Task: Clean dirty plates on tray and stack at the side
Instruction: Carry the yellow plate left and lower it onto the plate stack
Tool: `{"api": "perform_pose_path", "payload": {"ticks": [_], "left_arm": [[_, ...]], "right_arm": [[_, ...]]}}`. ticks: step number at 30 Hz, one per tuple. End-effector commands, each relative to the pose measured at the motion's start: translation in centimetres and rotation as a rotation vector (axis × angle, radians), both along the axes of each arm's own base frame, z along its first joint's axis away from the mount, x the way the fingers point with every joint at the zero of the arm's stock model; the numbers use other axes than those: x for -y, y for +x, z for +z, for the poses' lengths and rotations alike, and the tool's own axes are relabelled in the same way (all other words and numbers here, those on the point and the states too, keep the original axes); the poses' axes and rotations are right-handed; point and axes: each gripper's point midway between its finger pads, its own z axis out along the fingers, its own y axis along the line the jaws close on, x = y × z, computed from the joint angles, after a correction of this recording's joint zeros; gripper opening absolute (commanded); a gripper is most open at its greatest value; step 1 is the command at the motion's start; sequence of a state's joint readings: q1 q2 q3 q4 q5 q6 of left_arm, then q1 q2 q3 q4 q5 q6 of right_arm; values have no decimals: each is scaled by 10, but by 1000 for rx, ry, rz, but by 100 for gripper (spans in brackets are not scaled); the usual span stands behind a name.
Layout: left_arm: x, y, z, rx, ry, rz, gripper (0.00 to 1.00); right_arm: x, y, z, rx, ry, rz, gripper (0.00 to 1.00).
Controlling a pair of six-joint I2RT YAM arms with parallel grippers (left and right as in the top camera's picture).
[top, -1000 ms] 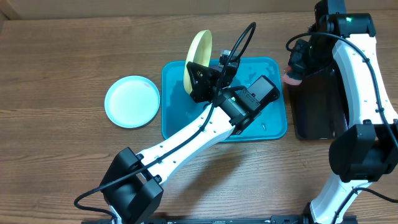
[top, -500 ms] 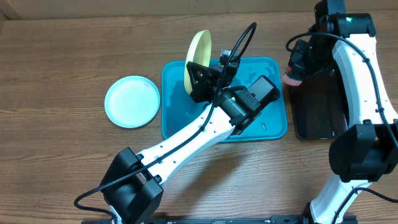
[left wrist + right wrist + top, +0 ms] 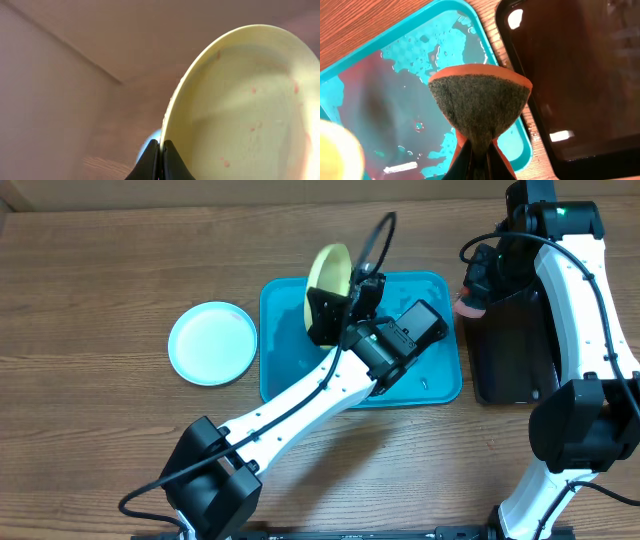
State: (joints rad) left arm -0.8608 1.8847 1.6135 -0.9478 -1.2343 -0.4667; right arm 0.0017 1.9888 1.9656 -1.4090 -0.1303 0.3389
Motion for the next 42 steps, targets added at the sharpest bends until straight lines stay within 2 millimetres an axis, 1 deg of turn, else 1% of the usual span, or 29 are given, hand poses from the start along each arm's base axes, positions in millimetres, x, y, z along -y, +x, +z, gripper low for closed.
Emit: {"api": "perform_pose_path", "payload": {"ticks": [1,3,6,10,15,18,21,24,26,29,34,38,42], "left_arm": [[29,-9,-32,-243,-281,-119,4],[36,-15,-46,-317,-370,-126,4],[30,-17,-56,-354,-460,-75,4],[11,-17,-66,-393,-549,22,4],[-25,-21,-74,-451,-701,201,5],[-47,-20,-65,-441,-730,250,4],[-62,-23,-44,-396,-762,261,4],[-79,-32,-19,-340,-809,280,4],[-93,-40,-6,-308,-830,302,5],[-122,-54,2,-252,-852,368,5],[-172,-81,-8,-157,-915,526,4],[-199,-92,-20,-72,-964,620,4],[-218,-100,-45,6,-1021,757,4]], "right_arm": [[-1,2,14,39,-5,17,4],[0,2,13,38,-6,24,4],[0,1,13,36,-6,23,4],[0,1,13,36,-7,29,4],[0,0,13,31,-9,34,4],[0,0,13,31,-8,33,4],[-1,0,13,31,-8,34,4],[-1,0,13,30,-8,34,4],[-1,0,13,30,-8,34,4],[-1,0,13,32,-8,34,4],[-1,1,13,34,-8,34,4],[-1,1,13,34,-8,34,4],[-1,1,13,33,-8,35,4]]}}
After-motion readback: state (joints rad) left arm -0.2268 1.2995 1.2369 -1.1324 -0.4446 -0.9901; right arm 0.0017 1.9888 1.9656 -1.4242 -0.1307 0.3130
